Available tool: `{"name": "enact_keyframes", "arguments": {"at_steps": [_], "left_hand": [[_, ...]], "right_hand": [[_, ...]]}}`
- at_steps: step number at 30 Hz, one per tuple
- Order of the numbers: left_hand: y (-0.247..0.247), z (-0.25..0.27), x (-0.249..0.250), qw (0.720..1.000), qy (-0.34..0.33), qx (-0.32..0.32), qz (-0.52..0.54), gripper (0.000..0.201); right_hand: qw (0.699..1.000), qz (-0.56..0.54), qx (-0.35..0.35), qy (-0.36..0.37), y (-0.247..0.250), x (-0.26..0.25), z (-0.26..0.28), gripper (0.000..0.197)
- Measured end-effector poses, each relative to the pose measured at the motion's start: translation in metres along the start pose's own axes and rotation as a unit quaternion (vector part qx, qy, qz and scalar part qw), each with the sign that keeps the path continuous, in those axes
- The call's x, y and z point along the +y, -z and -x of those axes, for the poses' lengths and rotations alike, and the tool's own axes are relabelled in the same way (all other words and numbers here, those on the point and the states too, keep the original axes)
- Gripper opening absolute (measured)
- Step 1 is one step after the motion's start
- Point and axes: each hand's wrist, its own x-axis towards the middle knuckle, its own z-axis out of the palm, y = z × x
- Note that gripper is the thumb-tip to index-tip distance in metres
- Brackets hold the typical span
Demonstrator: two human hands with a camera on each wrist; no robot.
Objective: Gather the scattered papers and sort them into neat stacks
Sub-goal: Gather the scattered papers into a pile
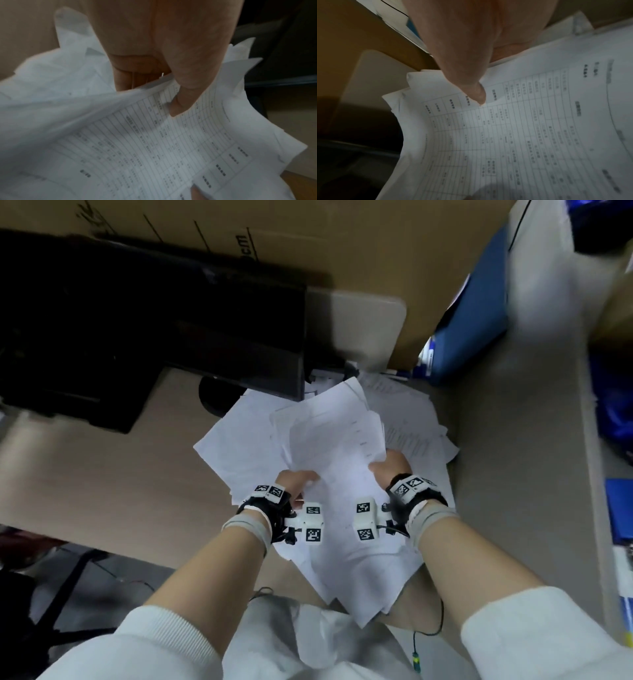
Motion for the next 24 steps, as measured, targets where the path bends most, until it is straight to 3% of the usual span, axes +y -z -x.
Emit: {"name": "enact_keyframes", "arguments": {"at_steps": [1, 4, 5, 9, 10, 14, 19, 24], "left_hand": [[-0.009, -0.001, 0.004, 1.0, -0.003, -0.013, 0.008, 0.047], [-0.029, -0.006, 0.019, 0.999, -0.001, -0.04, 0.025, 0.017], [-0.035, -0.01, 0.024, 0.998, -0.001, -0.048, 0.03, 0.016], [-0.058, -0.046, 0.034, 0.996, 0.005, -0.074, 0.04, 0.054], [-0.061, -0.051, 0.037, 0.995, 0.011, -0.084, 0.045, 0.056], [-0.069, -0.062, 0.053, 0.99, 0.013, -0.102, 0.096, 0.031], [-0.081, -0.075, 0.063, 0.989, 0.012, -0.104, 0.104, 0.037], [-0.089, -0.084, 0.066, 0.987, 0.0, -0.113, 0.116, 0.039]], "right_hand": [[1.0, 0.015, 0.008, 0.009, 0.009, -0.003, -0.006, 0.016], [0.999, 0.03, 0.021, 0.013, 0.03, -0.013, -0.025, 0.017], [0.999, 0.027, 0.025, 0.013, 0.034, -0.015, -0.032, 0.017], [0.998, 0.043, 0.04, -0.006, 0.044, -0.01, -0.058, 0.013], [0.998, 0.05, 0.039, -0.021, 0.045, -0.006, -0.063, 0.013], [0.997, 0.049, 0.025, -0.052, 0.045, 0.006, -0.083, 0.019], [0.997, -0.009, 0.033, -0.063, 0.044, 0.013, -0.097, 0.024], [0.994, 0.014, 0.076, -0.083, 0.047, 0.017, -0.109, 0.029]]}}
